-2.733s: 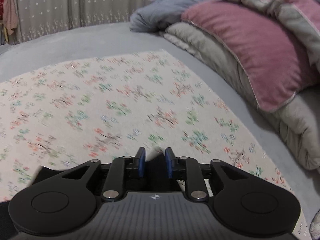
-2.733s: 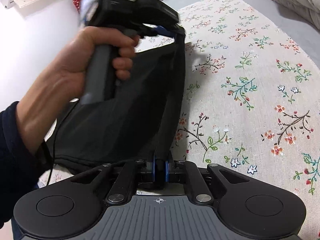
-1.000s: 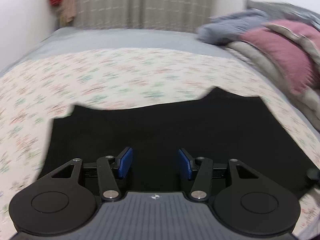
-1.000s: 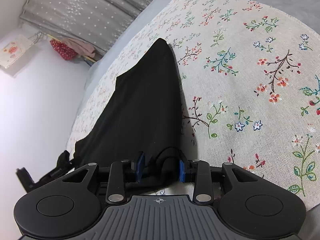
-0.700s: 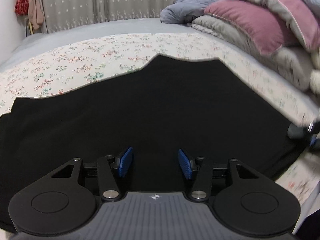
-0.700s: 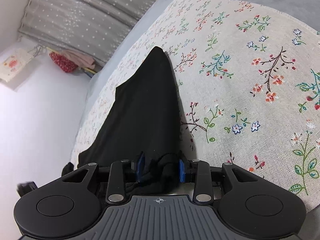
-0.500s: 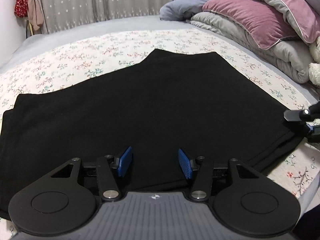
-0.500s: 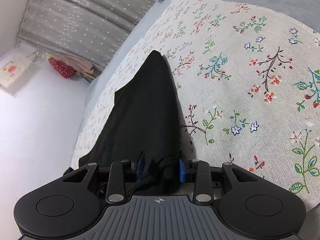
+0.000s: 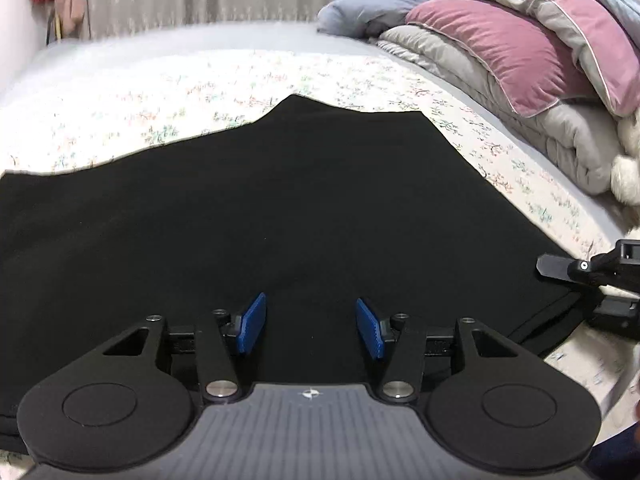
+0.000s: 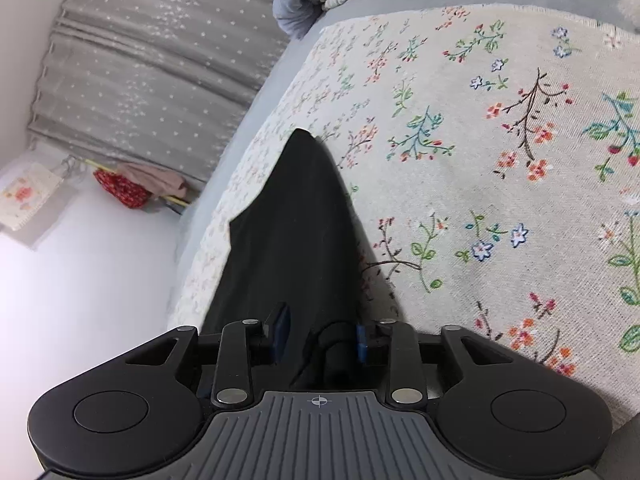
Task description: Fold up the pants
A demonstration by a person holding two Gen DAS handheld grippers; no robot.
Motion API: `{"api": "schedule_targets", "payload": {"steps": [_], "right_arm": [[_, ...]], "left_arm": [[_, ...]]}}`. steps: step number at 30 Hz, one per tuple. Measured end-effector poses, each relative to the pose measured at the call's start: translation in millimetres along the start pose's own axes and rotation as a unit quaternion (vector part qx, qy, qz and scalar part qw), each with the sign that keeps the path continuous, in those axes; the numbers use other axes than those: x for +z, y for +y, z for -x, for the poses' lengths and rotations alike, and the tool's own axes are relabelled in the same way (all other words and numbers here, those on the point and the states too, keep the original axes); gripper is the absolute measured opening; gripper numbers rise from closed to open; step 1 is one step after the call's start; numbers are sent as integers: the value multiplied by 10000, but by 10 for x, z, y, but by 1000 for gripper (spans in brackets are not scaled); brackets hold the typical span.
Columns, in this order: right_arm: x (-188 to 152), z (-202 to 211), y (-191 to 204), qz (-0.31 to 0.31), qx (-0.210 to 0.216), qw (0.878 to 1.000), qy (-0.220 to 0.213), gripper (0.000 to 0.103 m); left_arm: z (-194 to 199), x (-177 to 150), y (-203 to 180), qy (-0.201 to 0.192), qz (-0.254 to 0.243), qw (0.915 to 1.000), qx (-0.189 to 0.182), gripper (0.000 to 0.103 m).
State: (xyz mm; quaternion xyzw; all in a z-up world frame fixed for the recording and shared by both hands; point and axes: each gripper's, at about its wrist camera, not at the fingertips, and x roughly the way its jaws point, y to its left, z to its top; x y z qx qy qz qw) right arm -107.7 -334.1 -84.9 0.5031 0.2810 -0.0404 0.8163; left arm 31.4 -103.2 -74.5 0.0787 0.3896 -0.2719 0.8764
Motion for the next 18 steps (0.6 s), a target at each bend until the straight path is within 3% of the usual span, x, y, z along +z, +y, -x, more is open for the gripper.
{"api": "schedule_targets", "payload": {"steps": [2, 8, 12, 16, 18], "right_arm": [[-9, 1, 10, 101, -164, 9998, 6, 13], [-66, 38, 194, 623, -337, 9973, -169, 11], [-100, 32, 286, 891, -528, 9940, -343, 11], [-146, 50, 411, 1434, -764, 9851, -559, 11], [-205, 39, 533, 1926, -958, 9741, -703, 11]], "left_arm": [[30, 7, -30, 52, -143, 9999, 39, 63], [28, 230, 280, 365, 787, 9938, -695, 63], [-16, 389, 356, 391, 1103, 9896, -833, 63], [-48, 542, 283, 380, 1237, 9853, -1115, 66], [-72, 601, 228, 375, 1173, 9851, -1200, 66]]}}
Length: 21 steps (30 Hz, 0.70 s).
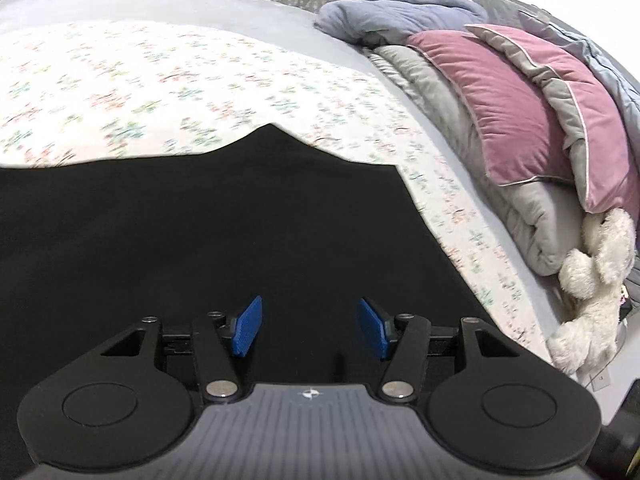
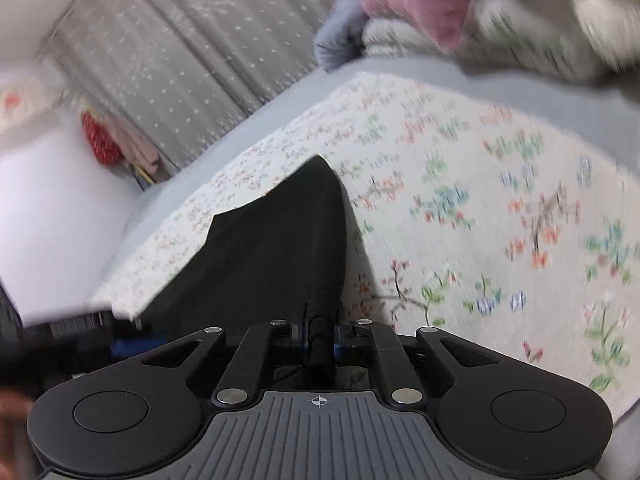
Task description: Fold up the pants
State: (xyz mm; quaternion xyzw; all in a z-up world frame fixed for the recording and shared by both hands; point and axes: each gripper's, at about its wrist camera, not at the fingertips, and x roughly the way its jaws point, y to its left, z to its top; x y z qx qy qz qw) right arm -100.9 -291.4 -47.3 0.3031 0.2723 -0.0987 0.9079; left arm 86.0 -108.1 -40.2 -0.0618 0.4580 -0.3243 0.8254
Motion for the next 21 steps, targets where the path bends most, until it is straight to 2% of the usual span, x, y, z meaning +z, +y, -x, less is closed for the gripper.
{"api": "schedule_targets", "payload": {"steps": [3, 6, 10, 18, 21], "right_arm": [[-70, 13, 276, 998, -340, 9940, -299, 10], [-188, 7, 598, 1980, -509, 9771, -588, 10], [-327, -103, 906, 2771, -522, 9570, -679, 10], [-402, -319, 1108, 3281, -461, 9420, -540, 10], [-402, -347, 1106, 3288, -449, 9422, -466, 10]], "left_arm": [[-88, 116, -101, 33, -168, 9998, -126, 70], [-189, 245, -171, 189, -334, 9986, -353, 74], [-286, 392, -279, 347, -730, 9960, -392, 76], [-468, 583, -513, 462, -1234, 9910, -221, 77], [-568, 635, -746, 467, -1587, 9860, -195, 78]]}}
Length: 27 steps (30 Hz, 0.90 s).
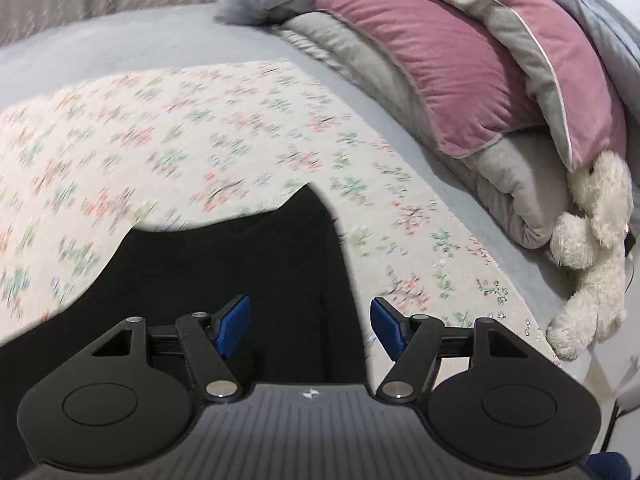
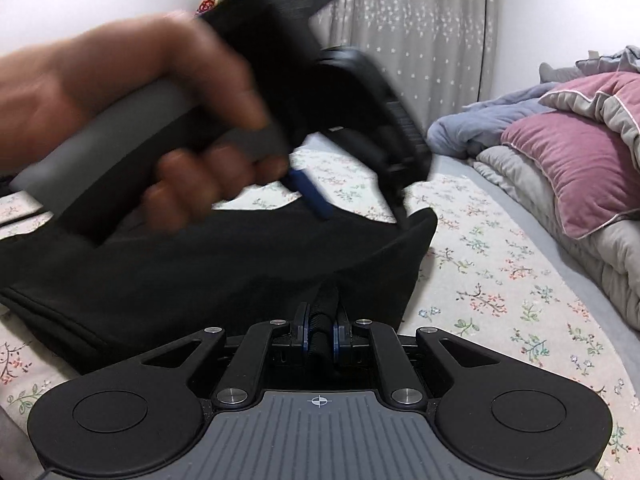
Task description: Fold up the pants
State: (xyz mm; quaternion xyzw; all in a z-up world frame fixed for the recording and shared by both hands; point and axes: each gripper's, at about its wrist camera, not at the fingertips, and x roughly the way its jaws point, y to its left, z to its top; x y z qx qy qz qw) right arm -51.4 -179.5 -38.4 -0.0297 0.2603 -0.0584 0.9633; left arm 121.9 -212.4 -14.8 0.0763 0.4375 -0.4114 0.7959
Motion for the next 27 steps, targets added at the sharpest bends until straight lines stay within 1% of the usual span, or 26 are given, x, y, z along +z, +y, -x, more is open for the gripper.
{"api": "schedule_targets", "payload": {"steps": [2, 4, 6, 8, 10, 11, 12, 13, 16, 18, 19, 22, 25, 27], "right_arm": [[4, -6, -4, 24, 2, 10000, 9, 10], [22, -23, -11, 57, -9, 10000, 9, 10], [24, -30, -18, 87, -6, 10000, 22, 10], [29, -35, -20, 123, -17, 9999, 23, 10], [28, -33, -22, 165, -22, 9999, 17, 10], [5, -12, 3, 179, -30, 9998, 15, 10], [6, -13, -13, 171, -32, 9998, 24, 10], [-3, 10, -6, 149, -27, 9999, 20, 10], [32, 76, -52, -20, -28, 10000, -50, 10], [60, 127, -109, -261, 82, 9995, -130, 10], [72, 135, -138, -393, 165, 9989, -177, 10], [117, 225, -165, -561, 279, 9972, -412, 10], [164, 343, -95, -493, 275, 9961, -683, 10], [186, 387, -32, -467, 327, 9954, -772, 10]], "left_arm": [[-117, 89, -202, 46, -363, 9993, 34, 81], [-294, 135, -423, 230, -855, 9959, 182, 81], [-501, 140, -608, 493, -1300, 9889, 527, 81], [-707, 113, -735, 732, -1645, 9794, 918, 81], [-867, 83, -794, 843, -1931, 9693, 1270, 71], [-924, 87, -785, 880, -1968, 9660, 1424, 47], [-955, 97, -752, 920, -1897, 9657, 1518, 21], [-955, 121, -707, 928, -1761, 9680, 1532, 17], [-817, 193, -520, 742, -1334, 9800, 1276, 15], [-669, 242, -344, 567, -893, 9883, 1100, 15], [-593, 258, -244, 488, -673, 9911, 1039, 15], [-359, 261, 5, 258, -272, 9951, 917, 15], [-115, 211, 211, 32, -122, 9964, 836, 15], [36, 178, 318, -109, -16, 9968, 792, 15]]}}
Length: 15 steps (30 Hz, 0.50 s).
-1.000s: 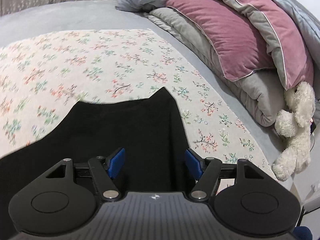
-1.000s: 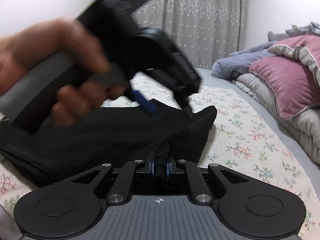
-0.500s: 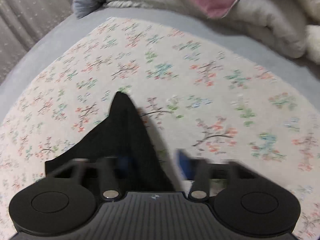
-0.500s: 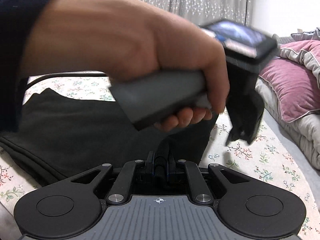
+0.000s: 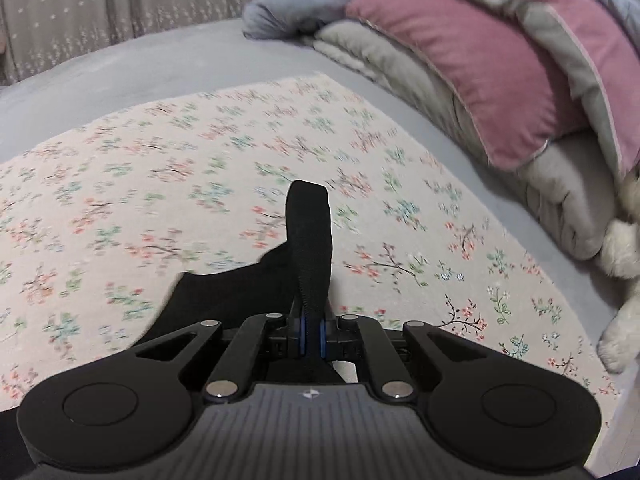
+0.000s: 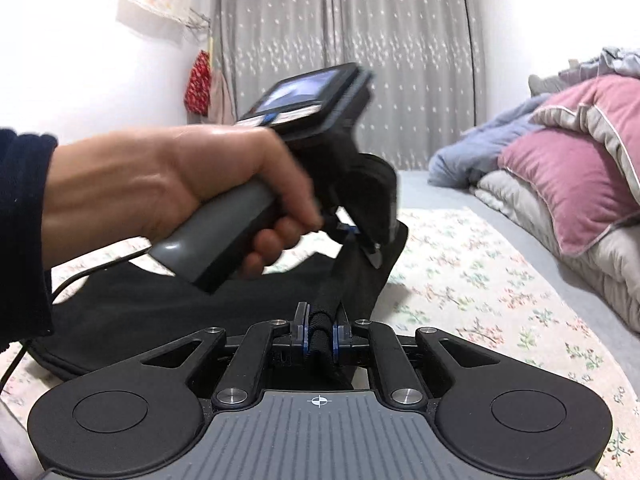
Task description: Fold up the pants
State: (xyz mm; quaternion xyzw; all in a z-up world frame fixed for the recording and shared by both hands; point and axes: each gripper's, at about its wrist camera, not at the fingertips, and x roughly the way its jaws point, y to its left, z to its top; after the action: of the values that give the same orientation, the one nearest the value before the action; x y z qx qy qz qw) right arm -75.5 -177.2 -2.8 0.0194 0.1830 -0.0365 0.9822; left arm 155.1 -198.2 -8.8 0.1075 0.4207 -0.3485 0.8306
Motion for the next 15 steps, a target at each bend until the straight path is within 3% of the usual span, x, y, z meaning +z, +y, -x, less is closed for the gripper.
{"api": "schedule_targets", "payload": {"steps": [15], "right_arm": [[-37, -94, 901, 1269, 534, 9903, -182, 9]], "left_arm": [[562, -467, 891, -256, 980, 9947, 151, 15]]}}
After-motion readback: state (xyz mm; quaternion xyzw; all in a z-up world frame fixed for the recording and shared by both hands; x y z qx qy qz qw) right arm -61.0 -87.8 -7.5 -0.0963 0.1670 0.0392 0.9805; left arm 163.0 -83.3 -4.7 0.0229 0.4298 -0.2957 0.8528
